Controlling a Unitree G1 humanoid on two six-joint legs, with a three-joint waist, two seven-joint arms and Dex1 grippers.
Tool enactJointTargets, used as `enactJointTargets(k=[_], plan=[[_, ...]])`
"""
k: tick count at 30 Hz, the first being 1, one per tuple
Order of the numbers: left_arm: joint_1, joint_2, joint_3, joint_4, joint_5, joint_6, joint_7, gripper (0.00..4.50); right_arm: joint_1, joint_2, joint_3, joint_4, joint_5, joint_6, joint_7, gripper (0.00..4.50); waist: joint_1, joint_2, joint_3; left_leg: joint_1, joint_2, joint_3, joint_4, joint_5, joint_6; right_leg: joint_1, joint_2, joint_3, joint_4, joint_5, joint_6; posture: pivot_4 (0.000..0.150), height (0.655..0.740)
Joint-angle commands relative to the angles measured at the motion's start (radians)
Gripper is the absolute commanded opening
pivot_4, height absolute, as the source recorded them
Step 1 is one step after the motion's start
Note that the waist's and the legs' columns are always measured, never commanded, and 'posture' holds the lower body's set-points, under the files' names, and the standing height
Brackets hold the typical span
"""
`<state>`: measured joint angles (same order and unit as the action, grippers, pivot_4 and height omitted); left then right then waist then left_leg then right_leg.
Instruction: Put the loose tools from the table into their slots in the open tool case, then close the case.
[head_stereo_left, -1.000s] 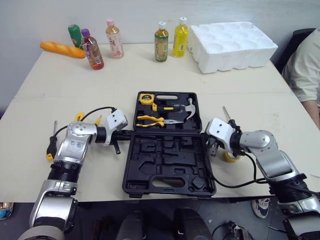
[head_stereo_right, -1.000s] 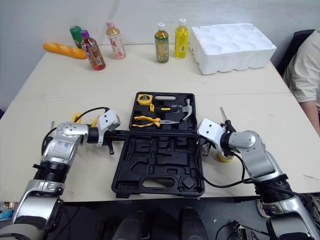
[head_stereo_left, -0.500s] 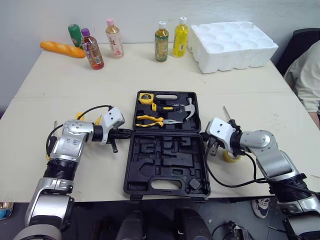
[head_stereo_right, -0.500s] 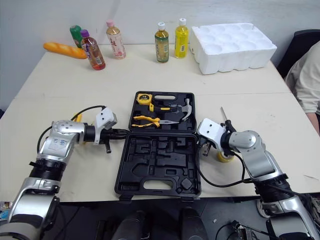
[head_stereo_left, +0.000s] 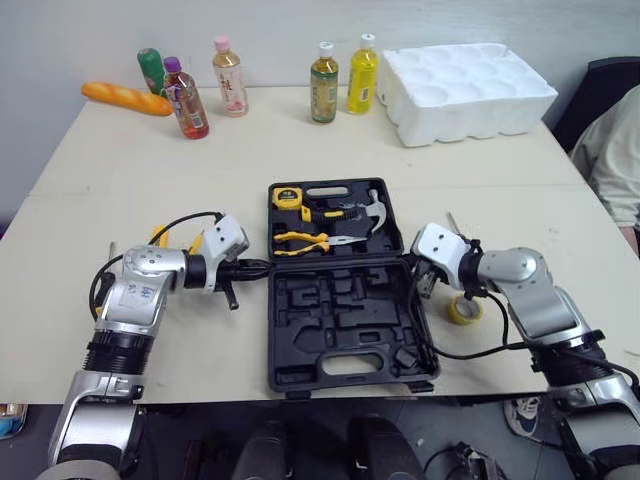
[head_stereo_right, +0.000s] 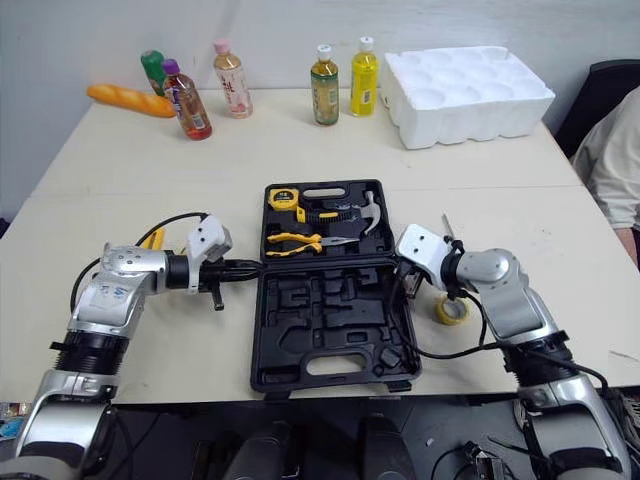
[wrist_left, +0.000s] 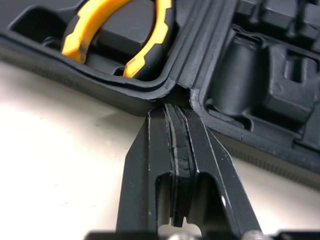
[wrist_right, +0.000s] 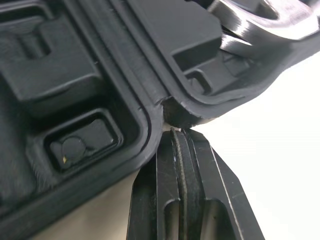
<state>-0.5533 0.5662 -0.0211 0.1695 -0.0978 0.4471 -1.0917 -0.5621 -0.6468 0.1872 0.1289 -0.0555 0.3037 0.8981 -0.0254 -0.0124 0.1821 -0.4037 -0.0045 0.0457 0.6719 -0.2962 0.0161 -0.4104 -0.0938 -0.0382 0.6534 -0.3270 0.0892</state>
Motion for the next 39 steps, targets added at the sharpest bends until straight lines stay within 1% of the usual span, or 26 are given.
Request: enactJointTargets(k=[1,8,13,17,19,20,21,22,23,25,26,27,28,29,30,31,33,36,39], plan=[[-0.002,-0.027,-0.027,-0.068,-0.047,-0.006,0.003,0.1,-0.033,0.025,0.009,-0.059,0.028,-0.066,0.027,0.0,0.0,0.0,0.0,0.0,0.0,0.0,0.0,0.0,0.0,0.0,0.0,0.0,0.0,0.0,0.0,0.15,0.7384],[0.001,-0.022,-0.012,-0.045,-0.039,-0.017,0.033,0.1,-0.017,0.016,0.003,-0.09,0.03,-0.053,0.039,0.0,0.0,0.0,0.0,0.0,0.0,0.0,0.0,0.0,0.0,0.0,0.0,0.0,0.0,0.0,0.0,0.15,0.7384],[0.007,-0.005,0.017,-0.036,-0.039,-0.022,0.059,0.1,0.019,-0.05,-0.027,-0.112,0.014,-0.032,0.036,0.0,0.001,0.0,0.0,0.0,0.0,0.0,0.0,0.0,0.0,0.0,0.0,0.0,0.0,0.0,0.0,0.15,0.7384],[0.058,0.045,0.11,-0.095,-0.105,-0.013,0.048,0.1,0.049,-0.146,-0.109,-0.109,0.028,-0.04,0.045,0.0,0.002,0.0,0.0,0.0,0.0,0.0,0.0,0.0,0.0,0.0,-0.001,0.0,0.0,0.0,0.0,0.15,0.7384],[0.137,0.091,0.207,-0.159,-0.189,0.03,0.011,0.1,0.084,-0.176,-0.202,-0.147,0.128,0.036,0.084,0.0,0.002,0.0,0.0,0.0,0.0,0.0,0.0,0.0,0.001,0.0,-0.001,0.0,-0.001,0.0,0.0,0.15,0.7384],[0.183,0.116,0.26,-0.196,-0.236,0.074,-0.001,0.35,0.108,-0.19,-0.25,-0.178,0.186,0.08,0.111,0.0,0.002,0.0,0.0,0.0,0.0,0.0,0.0,0.0,0.001,0.0,-0.001,0.0,-0.001,0.0,0.0,0.15,0.7384],[0.25,0.148,0.339,-0.236,-0.299,0.145,-0.022,0.67,0.142,-0.211,-0.317,-0.212,0.261,0.14,0.152,0.32,-0.002,0.0,0.0,0.0,0.0,0.0,-0.001,0.0,0.001,0.0,-0.001,0.0,-0.001,0.0,0.0,0.15,0.7384],[0.299,0.171,0.392,-0.266,-0.345,0.194,-0.032,0.88,0.168,-0.228,-0.362,-0.237,0.311,0.18,0.178,0.64,-0.004,0.0,0.0,0.0,0.001,0.0,-0.002,0.0,0.001,0.0,-0.001,0.0,-0.002,0.0,0.0,0.15,0.7384],[0.365,0.195,0.457,-0.304,-0.392,0.243,-0.051,1.34,0.2,-0.25,-0.417,-0.257,0.361,0.224,0.206,0.92,-0.005,0.0,0.0,0.002,0.001,0.0,-0.004,0.0,0.001,0.001,-0.001,0.0,-0.003,0.0,0.0,0.15,0.7384],[0.486,0.223,0.585,-0.36,-0.461,0.312,-0.067,2.15,0.264,-0.303,-0.523,-0.252,0.413,0.252,0.256,1.82,-0.004,0.0,0.0,0.003,0.002,0.0,-0.006,0.0,0.0,0.002,-0.001,0.0,-0.004,-0.001,-0.001,0.15,0.7384],[0.532,0.231,0.636,-0.371,-0.476,0.326,-0.062,2.63,0.29,-0.327,-0.569,-0.238,0.428,0.259,0.272,2.35,-0.004,0.0,0.0,0.003,0.002,0.0,-0.006,0.0,0.0,0.002,-0.001,0.0,-0.004,-0.001,-0.001,0.15,0.7384],[0.574,0.234,0.683,-0.372,-0.482,0.332,-0.054,2.93,0.31,-0.349,-0.612,-0.219,0.44,0.27,0.285,2.7,0.0,0.0,0.0,0.003,0.002,0.0,-0.006,0.0,0.0,0.002,-0.001,0.0,-0.004,-0.001,-0.001,0.15,0.7384],[0.631,0.233,0.747,-0.355,-0.464,0.314,-0.036,3.19,0.342,-0.38,-0.665,-0.192,0.449,0.282,0.305,3.04,0.003,0.0,0.0,0.006,0.001,-0.001,-0.006,-0.002,0.002,0.006,-0.002,0.0,-0.009,-0.001,-0.002,0.15,0.7384],[0.694,0.225,0.823,-0.347,-0.451,0.302,-0.007,3.77,0.384,-0.416,-0.72,-0.155,0.448,0.28,0.329,3.64,0.005,0.001,0.0,0.012,0.001,-0.002,-0.008,-0.003,0.002,0.013,-0.003,0.0,-0.012,-0.001,-0.002,0.15,0.7384],[0.744,0.218,0.893,-0.337,-0.446,0.293,0.016,4.12,0.42,-0.446,-0.764,-0.118,0.442,0.271,0.347,4.07,0.006,0.001,0.0,0.017,0.001,-0.003,-0.009,-0.009,0.008,0.019,-0.004,-0.002,-0.016,-0.001,-0.003,0.15,0.7384],[0.792,0.213,0.963,-0.313,-0.441,0.281,0.037,4.48,0.447,-0.471,-0.799,-0.07,0.433,0.258,0.354,4.47,0.005,0.001,0.0,0.018,0.001,-0.004,-0.009,-0.011,0.009,0.02,-0.004,-0.002,-0.017,-0.002,-0.004,0.15,0.7384],[0.85,0.213,1.037,-0.269,-0.441,0.255,0.059,4.48,0.474,-0.499,-0.828,-0.003,0.424,0.227,0.355,4.47,0.002,0.0,0.0,0.018,0.001,-0.004,-0.01,-0.012,0.009,0.02,-0.004,-0.002,-0.019,-0.002,-0.004,0.15,0.7384],[0.901,0.237,1.101,-0.153,-0.405,0.17,0.092,4.48,0.486,-0.531,-0.833,0.102,0.4,0.154,0.356,4.47,-0.002,0.002,-0.001,0.019,0.001,-0.004,-0.01,-0.012,0.009,0.02,-0.004,-0.002,-0.019,-0.003,-0.005,0.15,0.7384],[0.904,0.278,1.145,-0.037,-0.395,0.125,0.127,4.48,0.436,-0.545,-0.808,0.203,0.395,0.104,0.341,4.47,-0.004,0.004,-0.002,0.019,0.001,-0.004,-0.011,-0.012,0.009,0.019,-0.005,-0.002,-0.019,-0.003,-0.006,0.15,0.7384]])
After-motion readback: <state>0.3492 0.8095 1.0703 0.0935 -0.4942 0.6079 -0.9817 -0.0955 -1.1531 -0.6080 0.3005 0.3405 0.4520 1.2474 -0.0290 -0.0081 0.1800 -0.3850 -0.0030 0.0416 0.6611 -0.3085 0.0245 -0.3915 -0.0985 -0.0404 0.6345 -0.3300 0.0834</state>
